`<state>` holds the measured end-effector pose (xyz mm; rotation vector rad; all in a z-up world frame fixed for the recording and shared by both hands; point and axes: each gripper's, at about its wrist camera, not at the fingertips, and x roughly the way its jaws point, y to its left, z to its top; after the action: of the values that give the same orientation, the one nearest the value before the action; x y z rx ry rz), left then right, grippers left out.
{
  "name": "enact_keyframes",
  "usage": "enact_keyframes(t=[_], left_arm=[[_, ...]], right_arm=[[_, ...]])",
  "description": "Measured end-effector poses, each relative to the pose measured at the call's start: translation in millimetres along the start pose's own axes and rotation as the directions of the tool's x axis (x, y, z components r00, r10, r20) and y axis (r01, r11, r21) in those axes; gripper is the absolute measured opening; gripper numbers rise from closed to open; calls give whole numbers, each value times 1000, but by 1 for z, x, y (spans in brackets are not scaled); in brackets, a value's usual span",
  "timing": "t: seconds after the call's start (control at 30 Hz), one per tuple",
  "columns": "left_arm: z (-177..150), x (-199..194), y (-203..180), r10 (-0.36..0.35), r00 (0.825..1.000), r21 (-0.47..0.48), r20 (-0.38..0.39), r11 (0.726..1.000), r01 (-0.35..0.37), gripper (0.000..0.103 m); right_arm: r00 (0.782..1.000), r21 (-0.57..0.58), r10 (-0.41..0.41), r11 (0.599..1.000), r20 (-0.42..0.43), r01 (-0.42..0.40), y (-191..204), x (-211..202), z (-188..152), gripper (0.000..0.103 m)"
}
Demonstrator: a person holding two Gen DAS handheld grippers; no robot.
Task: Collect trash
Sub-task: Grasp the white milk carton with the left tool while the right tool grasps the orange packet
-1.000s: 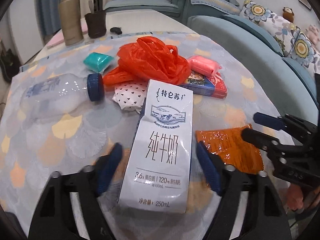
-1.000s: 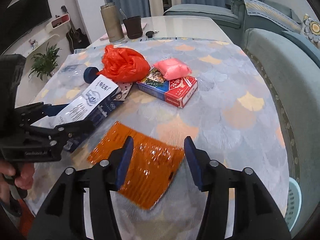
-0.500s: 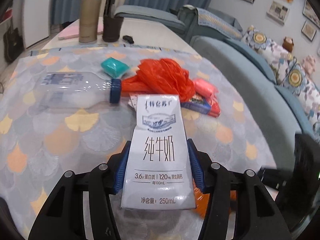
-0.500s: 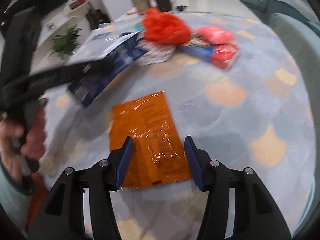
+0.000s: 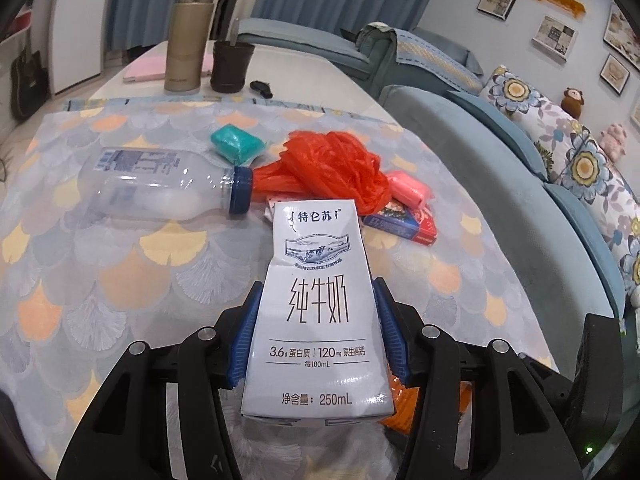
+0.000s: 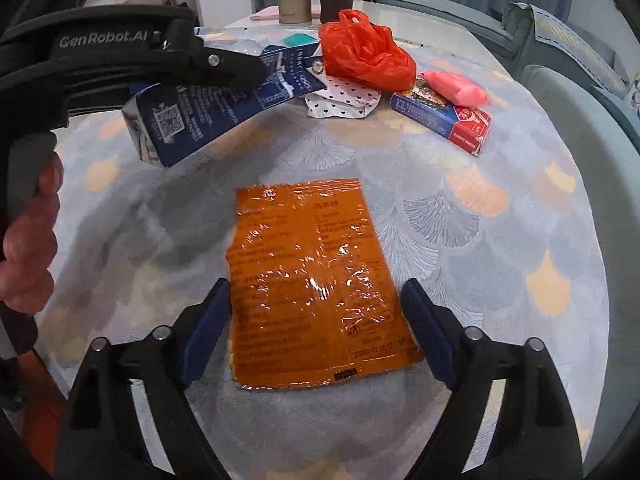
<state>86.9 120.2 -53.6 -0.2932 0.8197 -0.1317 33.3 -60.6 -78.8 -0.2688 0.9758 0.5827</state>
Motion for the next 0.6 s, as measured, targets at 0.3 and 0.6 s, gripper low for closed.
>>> enact_keyframes(t=[0.3,0.6], left_arm=[[3,-4,-6,-17,999,15,41,1000,17,51],[7,-24,-22,-105,983,45,150,994,99,51]], right_arm=[[999,51,14,999,32,-16,-12,-10,-9,50],[994,87,20,996,106,-29,-22,-34,-7,29]])
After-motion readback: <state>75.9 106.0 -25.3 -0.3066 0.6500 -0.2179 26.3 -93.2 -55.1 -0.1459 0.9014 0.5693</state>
